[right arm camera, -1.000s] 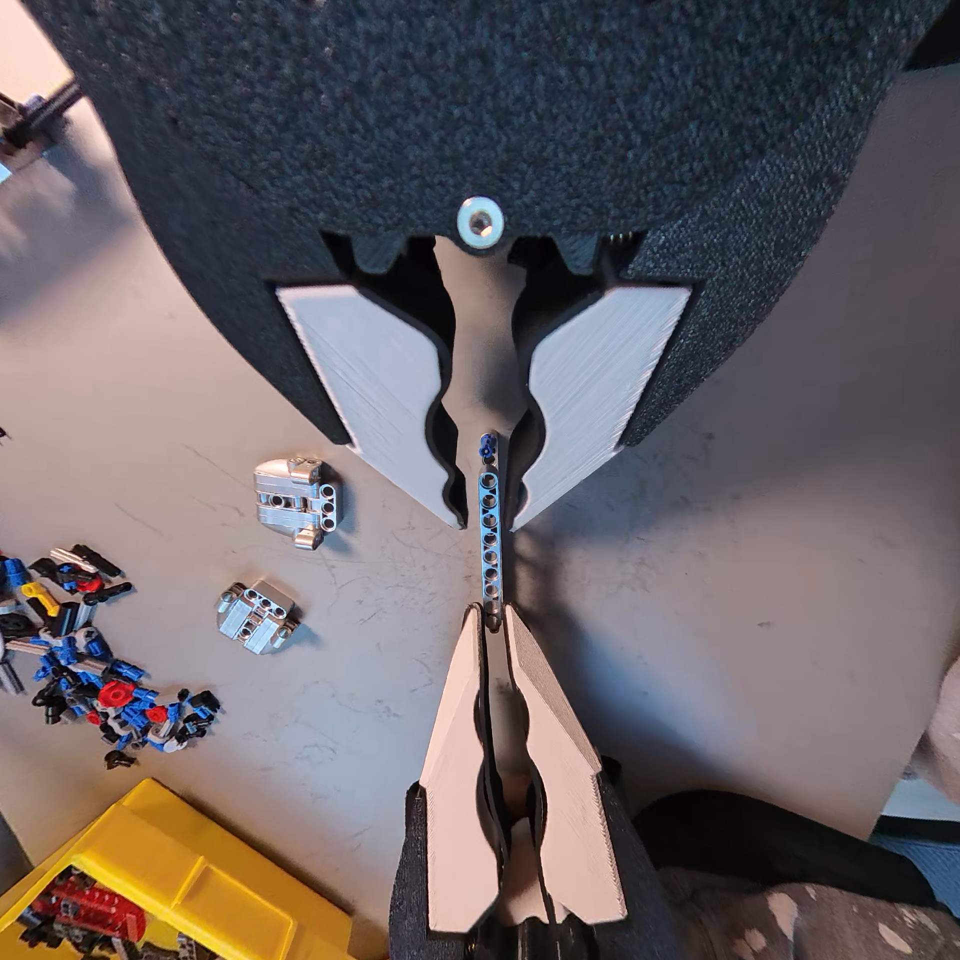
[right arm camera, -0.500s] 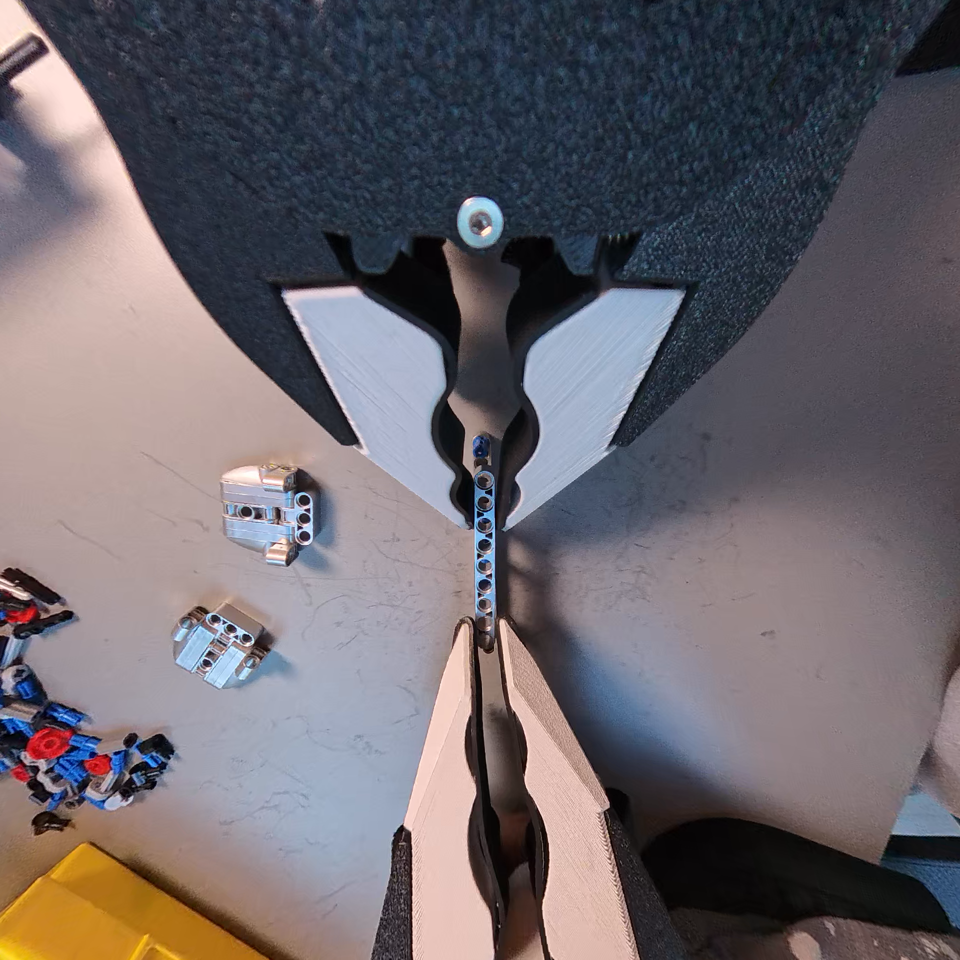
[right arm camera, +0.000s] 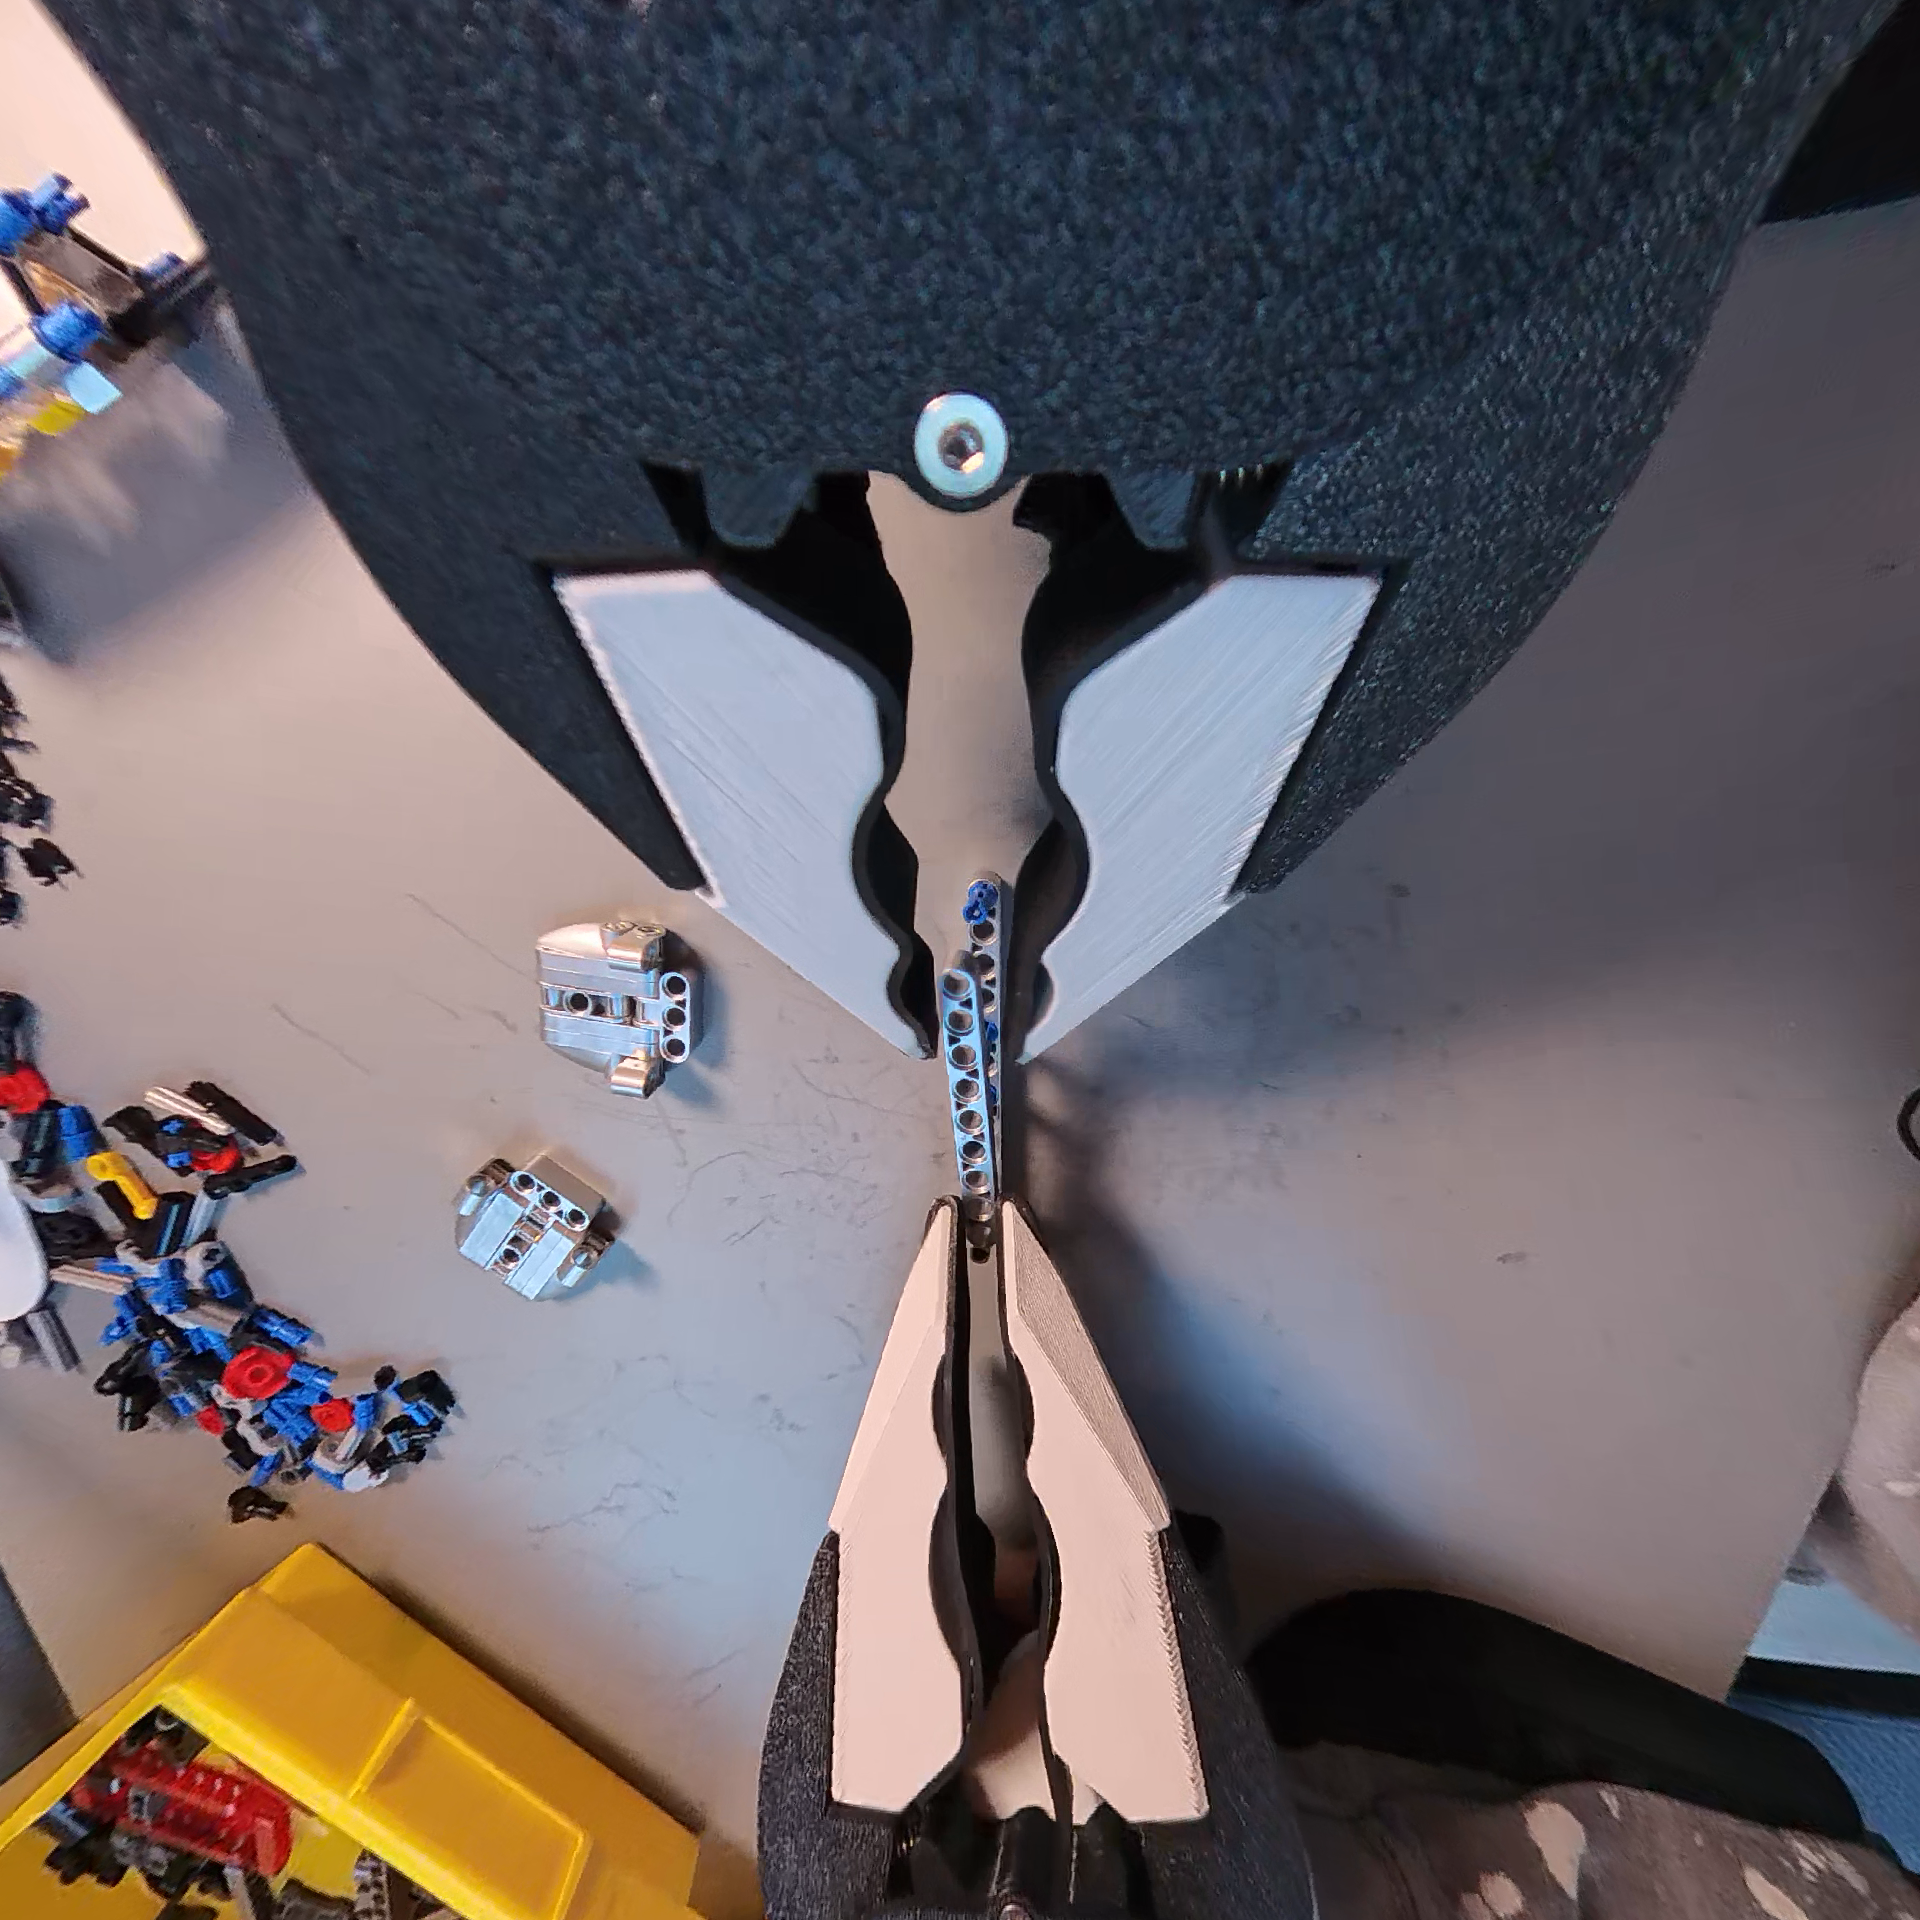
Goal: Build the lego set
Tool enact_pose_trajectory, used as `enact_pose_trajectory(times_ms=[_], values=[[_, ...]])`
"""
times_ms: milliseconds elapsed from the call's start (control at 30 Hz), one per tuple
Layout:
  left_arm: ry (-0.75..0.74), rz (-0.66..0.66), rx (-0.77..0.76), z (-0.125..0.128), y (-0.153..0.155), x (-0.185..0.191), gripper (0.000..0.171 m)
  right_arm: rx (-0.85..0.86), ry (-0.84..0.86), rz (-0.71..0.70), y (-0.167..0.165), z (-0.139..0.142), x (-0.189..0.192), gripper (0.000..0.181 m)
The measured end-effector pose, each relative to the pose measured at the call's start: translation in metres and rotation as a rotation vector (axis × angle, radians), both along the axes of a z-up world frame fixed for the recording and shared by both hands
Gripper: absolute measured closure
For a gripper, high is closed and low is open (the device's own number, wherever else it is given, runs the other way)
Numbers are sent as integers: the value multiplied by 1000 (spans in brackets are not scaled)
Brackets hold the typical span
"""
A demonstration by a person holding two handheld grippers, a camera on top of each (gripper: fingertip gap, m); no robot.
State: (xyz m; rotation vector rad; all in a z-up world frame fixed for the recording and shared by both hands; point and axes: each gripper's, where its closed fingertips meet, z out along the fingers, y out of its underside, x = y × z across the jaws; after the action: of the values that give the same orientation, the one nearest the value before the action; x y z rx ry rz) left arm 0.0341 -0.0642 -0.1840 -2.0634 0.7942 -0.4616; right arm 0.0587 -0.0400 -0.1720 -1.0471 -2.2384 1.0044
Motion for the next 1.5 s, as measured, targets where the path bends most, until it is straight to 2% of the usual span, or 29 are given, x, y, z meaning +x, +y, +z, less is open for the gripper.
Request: enact_pose_trajectory(times_ms=[100, 800, 1000, 1233, 1500], values=[[-8, -3, 4, 2, 0, 1, 167, 15, -10, -2, 0, -4, -1, 181], [-39, -31, -16, 1, -3, 5, 167, 9, -89, -14, -7, -8, -1, 181], [-29, -33, -14, 0, -3, 4, 167, 10, -65, -12, -5, -5, 0, 181], [-31, -37, -21, -2, -2, 3, 167, 40, -42, -10, -2, -6, -2, 169], [-19, -44, -19, -3, -2, 3, 167, 25, -53, -3, -2, -10, -2, 174]])
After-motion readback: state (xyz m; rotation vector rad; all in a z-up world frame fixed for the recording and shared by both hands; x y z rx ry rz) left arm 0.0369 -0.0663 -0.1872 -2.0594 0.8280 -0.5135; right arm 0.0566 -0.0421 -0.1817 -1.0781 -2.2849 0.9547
